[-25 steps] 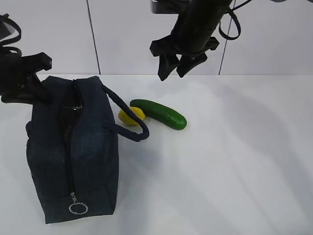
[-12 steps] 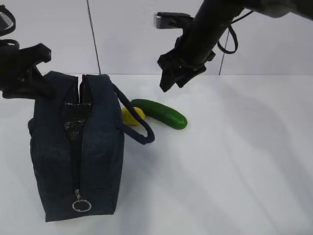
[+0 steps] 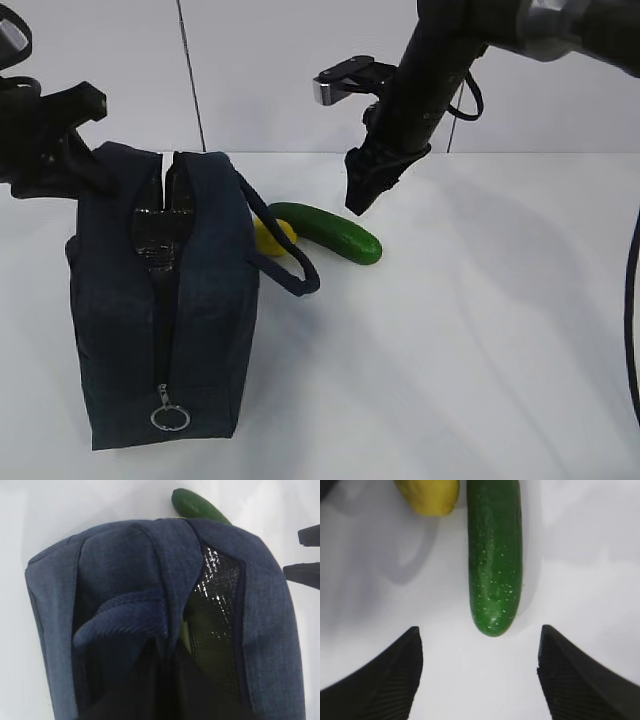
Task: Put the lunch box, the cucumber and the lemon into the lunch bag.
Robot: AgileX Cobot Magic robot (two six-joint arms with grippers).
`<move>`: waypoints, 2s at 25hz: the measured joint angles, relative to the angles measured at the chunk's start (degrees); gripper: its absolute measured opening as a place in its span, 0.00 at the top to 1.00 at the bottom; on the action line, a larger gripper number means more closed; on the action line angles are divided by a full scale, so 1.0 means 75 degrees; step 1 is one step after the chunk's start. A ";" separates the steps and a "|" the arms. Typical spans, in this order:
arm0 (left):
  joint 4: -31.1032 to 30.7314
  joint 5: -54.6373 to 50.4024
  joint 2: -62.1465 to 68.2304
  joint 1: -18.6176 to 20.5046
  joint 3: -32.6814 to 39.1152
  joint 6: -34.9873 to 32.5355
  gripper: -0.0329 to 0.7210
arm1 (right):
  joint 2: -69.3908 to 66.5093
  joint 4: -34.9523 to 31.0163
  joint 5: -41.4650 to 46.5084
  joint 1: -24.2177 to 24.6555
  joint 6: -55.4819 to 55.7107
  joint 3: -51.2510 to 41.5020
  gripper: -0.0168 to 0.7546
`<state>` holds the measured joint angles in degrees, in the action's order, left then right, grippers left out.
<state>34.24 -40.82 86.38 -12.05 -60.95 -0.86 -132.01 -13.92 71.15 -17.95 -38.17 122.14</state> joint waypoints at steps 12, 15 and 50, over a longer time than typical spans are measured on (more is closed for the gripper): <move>0.0156 0.0159 0.0000 0.0000 0.0000 0.0000 0.95 | -0.0860 0.0042 -0.0672 0.0000 -0.0678 0.0000 0.25; 0.0156 0.0222 0.0000 0.0000 0.0000 0.0000 0.95 | -0.0998 0.0010 -0.0961 0.0000 -0.0788 0.0028 0.25; 0.0214 0.0489 0.0000 0.0000 0.0000 0.0000 0.95 | -0.1473 -0.0482 -0.1285 0.0000 -0.1148 0.0245 0.46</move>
<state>35.85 -37.15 86.38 -12.05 -60.95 -0.86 -143.06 -17.53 61.51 -17.95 -46.78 123.98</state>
